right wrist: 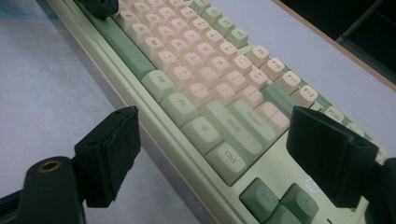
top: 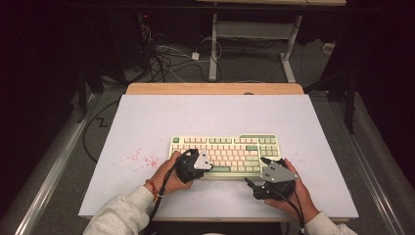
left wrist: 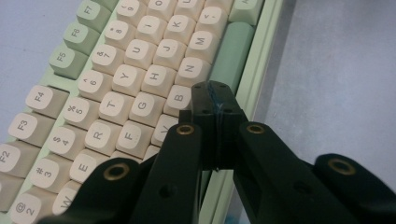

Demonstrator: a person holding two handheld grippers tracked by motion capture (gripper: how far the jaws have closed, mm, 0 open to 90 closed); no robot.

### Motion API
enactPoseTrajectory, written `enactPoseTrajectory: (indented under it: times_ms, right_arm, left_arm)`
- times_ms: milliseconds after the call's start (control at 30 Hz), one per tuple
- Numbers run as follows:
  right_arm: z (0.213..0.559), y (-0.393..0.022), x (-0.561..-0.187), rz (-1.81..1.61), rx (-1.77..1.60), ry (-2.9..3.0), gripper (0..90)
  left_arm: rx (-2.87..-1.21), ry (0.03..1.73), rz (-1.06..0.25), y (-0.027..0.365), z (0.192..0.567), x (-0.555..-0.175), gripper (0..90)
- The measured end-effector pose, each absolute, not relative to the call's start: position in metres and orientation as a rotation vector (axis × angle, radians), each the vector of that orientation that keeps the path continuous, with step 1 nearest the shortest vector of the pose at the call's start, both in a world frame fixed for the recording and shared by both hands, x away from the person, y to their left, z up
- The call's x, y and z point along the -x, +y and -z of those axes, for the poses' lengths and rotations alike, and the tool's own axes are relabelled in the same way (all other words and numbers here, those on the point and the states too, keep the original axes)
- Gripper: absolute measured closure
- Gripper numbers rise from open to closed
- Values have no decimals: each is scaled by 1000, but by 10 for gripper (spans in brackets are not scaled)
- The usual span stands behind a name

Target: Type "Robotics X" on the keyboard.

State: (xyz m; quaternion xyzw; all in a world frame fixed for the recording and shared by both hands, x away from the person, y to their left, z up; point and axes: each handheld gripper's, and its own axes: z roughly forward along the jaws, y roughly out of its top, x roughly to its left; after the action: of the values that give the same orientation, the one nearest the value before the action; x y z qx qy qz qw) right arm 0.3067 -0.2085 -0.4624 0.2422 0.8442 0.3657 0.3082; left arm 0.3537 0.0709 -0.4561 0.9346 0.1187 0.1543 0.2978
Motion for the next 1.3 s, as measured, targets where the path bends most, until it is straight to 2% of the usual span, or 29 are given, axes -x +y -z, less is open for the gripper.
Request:
enactPoseTrajectory:
  times_ms: [900,1133,1300]
  right_arm:
    - [460,-210,-307,-968,-640,2217,181]
    - [460,-210,-307,-964,-640,2216,183]
    - [460,-210,-307,-961,-640,2220,183]
  left_arm:
    - [-2408,336,-453,83,438,-352,849]
    - [-2396,358,-483,84,439,-352,818]
    - [-2384,373,-528,86,439,-351,732]
